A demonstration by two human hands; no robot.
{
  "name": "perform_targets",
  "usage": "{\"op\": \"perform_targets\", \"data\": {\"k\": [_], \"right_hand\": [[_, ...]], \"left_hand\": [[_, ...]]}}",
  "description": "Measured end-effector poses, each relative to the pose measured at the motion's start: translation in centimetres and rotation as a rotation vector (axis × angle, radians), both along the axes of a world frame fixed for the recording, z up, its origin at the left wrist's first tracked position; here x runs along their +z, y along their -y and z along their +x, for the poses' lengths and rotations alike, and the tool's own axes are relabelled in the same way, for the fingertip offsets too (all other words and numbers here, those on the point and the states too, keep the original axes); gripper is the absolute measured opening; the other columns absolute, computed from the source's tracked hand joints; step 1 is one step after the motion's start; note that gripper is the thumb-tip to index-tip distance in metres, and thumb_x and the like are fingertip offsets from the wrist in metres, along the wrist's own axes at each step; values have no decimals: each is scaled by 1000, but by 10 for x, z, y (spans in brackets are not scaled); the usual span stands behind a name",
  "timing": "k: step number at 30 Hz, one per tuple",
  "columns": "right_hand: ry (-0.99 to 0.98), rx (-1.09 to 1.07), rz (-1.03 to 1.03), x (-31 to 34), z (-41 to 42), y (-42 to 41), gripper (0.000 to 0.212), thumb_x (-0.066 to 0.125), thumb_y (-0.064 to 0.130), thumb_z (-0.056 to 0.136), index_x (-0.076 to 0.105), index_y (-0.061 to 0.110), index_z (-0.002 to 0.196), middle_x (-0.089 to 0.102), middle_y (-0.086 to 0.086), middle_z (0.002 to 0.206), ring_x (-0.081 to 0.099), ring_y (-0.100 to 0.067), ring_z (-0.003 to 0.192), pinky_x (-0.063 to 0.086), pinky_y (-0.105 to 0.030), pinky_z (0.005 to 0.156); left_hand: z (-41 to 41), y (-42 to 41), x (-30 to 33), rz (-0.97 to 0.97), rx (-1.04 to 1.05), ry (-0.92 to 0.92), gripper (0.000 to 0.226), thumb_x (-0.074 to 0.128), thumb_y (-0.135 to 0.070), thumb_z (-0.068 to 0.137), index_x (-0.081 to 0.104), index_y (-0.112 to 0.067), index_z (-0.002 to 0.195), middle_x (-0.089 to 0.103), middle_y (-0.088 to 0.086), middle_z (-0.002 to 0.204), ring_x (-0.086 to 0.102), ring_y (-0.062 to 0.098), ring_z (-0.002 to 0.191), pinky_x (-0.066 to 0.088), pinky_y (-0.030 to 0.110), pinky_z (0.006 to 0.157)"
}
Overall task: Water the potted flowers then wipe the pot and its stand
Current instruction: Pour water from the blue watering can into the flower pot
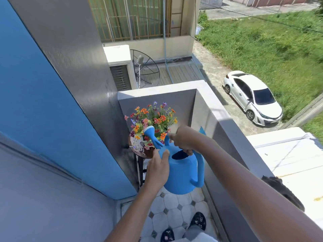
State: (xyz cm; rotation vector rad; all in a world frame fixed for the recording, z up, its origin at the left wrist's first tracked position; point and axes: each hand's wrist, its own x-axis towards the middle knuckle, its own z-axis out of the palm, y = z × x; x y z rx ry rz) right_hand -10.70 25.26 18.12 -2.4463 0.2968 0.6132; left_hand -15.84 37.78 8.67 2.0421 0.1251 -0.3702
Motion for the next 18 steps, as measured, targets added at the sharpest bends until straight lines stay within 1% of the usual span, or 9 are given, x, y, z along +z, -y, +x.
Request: {"op": "perform_targets", "data": {"k": [4, 6, 7, 9, 11, 12, 14, 16, 18], "right_hand": [[-18, 16, -11, -10, -2, -2, 38, 45, 28, 100, 61, -3, 117, 70, -23, 106, 53, -18, 52, 47, -30, 46], [-66, 37, -36, -10, -6, -2, 37, 40, 20, 102, 53, 2, 131, 70, -21, 110, 56, -20, 52, 52, -35, 51], [-78, 21, -32, -11, -7, -1, 39, 36, 12, 102, 46, 6, 139, 70, -19, 113, 57, -20, 50, 53, -34, 52], [-65, -3, -14, -13, -12, 3, 46, 35, 1, 99, 39, 9, 145, 69, -15, 116, 53, -16, 46, 47, -26, 47], [-43, -62, 45, -21, -16, 12, 38, 38, 9, 101, 48, 3, 137, 68, -17, 110, 51, -17, 49, 47, -28, 50], [-17, -82, 67, -24, -18, 17, 37, 39, 20, 102, 54, 0, 129, 68, -18, 100, 53, -19, 51, 50, -31, 53], [26, -161, 120, -30, -23, 30, 47, 38, 34, 103, 61, -4, 115, 62, -14, 75, 55, -22, 52, 51, -33, 51], [35, -200, 146, -34, -27, 41, 48, 37, 35, 103, 62, -5, 107, 56, -9, 63, 55, -20, 47, 46, -29, 45], [51, -234, 177, -35, -31, 54, 44, 36, 36, 104, 62, 1, 100, 55, -7, 61, 54, -18, 45, 45, -27, 43]], "left_hand": [[-7, -3, -2, 11, 4, -22, 35, 31, -47, 101, 49, -20, 114, 55, -5, 91, 53, 5, 82, 40, 26, 60], [-9, -1, -5, 7, -4, -23, 35, 32, -48, 101, 49, -21, 114, 56, -1, 92, 55, 9, 84, 41, 30, 62], [-9, 0, -7, 6, -5, -24, 35, 32, -49, 100, 49, -21, 114, 58, 1, 93, 57, 13, 85, 42, 33, 63], [-8, 4, -12, -3, -13, -25, 36, 32, -50, 99, 49, -23, 114, 61, 3, 95, 59, 17, 87, 44, 38, 67], [-5, 10, -15, -14, -26, -20, 36, 33, -50, 99, 48, -25, 119, 63, 3, 100, 60, 19, 92, 47, 41, 73], [-4, 14, -16, -23, -35, -13, 35, 33, -49, 99, 48, -26, 121, 63, 3, 103, 61, 20, 94, 48, 42, 76], [2, 23, -16, -48, -60, 2, 33, 34, -45, 100, 47, -26, 124, 63, 3, 106, 61, 21, 96, 49, 44, 80], [8, 34, -16, -66, -93, 18, 34, 35, -43, 100, 46, -26, 128, 64, 2, 109, 61, 21, 98, 50, 45, 82], [15, 46, -18, -87, -128, 37, 34, 37, -40, 101, 46, -26, 131, 64, 1, 110, 61, 20, 100, 50, 44, 83]]}}
